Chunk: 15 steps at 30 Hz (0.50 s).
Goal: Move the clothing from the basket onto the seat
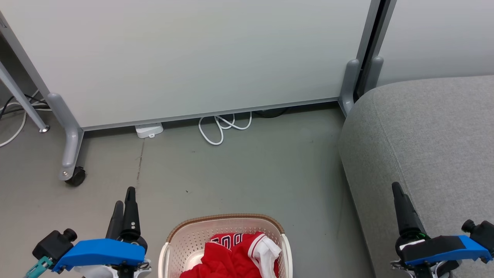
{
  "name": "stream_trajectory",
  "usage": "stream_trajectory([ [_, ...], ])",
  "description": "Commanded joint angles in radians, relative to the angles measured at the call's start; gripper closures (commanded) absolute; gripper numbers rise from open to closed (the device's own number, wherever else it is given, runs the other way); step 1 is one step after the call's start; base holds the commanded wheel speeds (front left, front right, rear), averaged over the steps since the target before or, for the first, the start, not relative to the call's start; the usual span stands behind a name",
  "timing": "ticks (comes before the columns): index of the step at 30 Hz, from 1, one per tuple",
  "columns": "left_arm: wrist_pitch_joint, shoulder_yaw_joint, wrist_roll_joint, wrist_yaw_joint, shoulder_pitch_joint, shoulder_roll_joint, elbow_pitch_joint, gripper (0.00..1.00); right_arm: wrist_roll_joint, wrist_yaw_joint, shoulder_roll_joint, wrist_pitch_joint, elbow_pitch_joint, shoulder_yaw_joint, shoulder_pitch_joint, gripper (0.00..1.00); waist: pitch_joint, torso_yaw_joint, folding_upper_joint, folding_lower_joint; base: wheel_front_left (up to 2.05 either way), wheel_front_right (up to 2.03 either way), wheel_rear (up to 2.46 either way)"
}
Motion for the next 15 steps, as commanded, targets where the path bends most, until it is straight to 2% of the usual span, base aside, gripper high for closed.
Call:
stream_trajectory([
  [1, -0.013, -0.009, 0.049, 0.004, -0.017, 0.008, -0.019, 0.00, -0.054, 0.002, -0.007, -0.014, -0.019, 0.003, -0.010, 0.00, 0.000, 0.001, -0.0001, 0.0000, 0.00, 0.00, 0.00],
  [15, -0.057, -0.049, 0.239, 0.006, -0.008, 0.015, -0.022, 0.00, -0.264, 0.003, -0.009, -0.058, -0.017, 0.017, -0.004, 0.00, -0.003, 0.003, -0.0001, 0.0000, 0.00, 0.00, 0.00],
])
